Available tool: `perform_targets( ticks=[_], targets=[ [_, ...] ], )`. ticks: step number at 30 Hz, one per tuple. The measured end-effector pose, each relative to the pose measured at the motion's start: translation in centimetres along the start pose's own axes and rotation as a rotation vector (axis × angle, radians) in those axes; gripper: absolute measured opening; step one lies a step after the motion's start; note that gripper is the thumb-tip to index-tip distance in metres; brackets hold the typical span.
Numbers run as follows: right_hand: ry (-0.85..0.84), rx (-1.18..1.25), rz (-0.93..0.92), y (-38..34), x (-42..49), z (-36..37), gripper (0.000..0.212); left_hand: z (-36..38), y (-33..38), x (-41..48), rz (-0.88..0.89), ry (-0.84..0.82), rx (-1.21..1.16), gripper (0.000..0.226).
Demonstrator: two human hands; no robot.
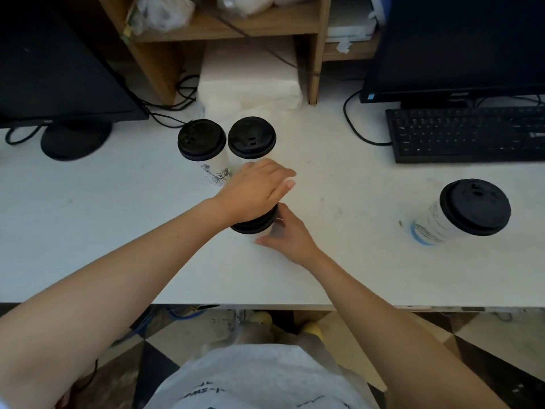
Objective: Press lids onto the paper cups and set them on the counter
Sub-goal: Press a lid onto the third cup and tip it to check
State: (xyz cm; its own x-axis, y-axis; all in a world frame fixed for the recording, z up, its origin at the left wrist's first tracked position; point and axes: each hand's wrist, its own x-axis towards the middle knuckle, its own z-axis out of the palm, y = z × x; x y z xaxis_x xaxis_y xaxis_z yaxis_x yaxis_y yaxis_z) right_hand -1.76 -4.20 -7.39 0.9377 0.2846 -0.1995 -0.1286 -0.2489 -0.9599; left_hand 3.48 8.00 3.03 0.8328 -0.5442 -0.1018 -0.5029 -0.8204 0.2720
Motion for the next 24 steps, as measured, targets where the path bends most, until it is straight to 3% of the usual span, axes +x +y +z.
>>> perform_targets(
  ticks=[4,12,24],
  targets=[
    [0.24,-0.003,-0.018,0.7,-0.6,2.9,0.069,0.2,0.4,0.5,-0.212,0.03,0.041,0.045],
    [-0.11,0.04,0.031,0.0,0.5,0.0,0.074,1.5,0.3,0.6,-0.186,0.096,0.219,0.072],
    [-0.029,0.069,0.039,-0.4,0.1,0.2,0.069,0.8,0.4,0.7,-0.144,0.035,0.19,0.063]
  ],
)
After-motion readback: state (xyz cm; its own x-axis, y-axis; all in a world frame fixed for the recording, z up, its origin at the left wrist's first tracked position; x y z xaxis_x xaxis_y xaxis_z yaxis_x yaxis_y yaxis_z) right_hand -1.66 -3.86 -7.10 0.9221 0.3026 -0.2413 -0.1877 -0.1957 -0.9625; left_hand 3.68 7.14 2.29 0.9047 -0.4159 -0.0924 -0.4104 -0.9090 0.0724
